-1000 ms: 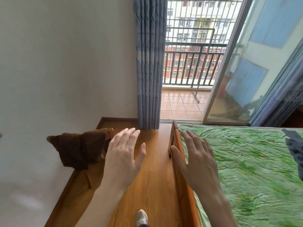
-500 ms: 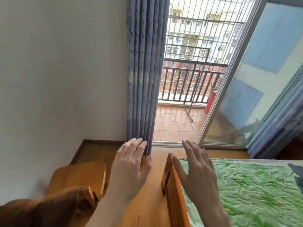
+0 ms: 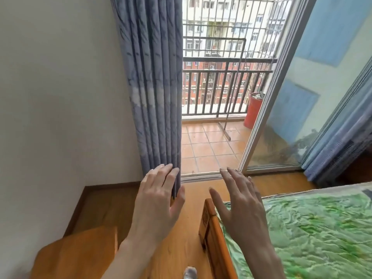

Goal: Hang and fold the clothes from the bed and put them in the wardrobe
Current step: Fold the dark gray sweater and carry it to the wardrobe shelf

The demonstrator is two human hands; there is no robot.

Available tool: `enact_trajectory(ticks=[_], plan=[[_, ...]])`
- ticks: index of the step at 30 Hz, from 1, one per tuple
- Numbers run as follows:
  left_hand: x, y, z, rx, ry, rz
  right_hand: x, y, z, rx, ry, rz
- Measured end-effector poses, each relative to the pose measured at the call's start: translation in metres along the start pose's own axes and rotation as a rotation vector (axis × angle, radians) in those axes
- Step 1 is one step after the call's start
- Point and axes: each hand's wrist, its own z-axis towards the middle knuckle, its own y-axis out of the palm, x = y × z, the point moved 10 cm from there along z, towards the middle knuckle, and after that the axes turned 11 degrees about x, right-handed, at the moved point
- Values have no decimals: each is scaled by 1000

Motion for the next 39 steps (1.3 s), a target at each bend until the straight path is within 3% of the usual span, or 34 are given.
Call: enact_trajectory(ticks=[13, 26, 39], plan=[[-4, 187, 192, -5, 79, -71, 108, 113, 196, 58, 81, -36], [15, 355, 312, -101, 171, -246, 213, 164, 317, 105, 202, -195], [40, 562, 467, -184, 383, -441, 329, 234, 449, 257, 482, -406]])
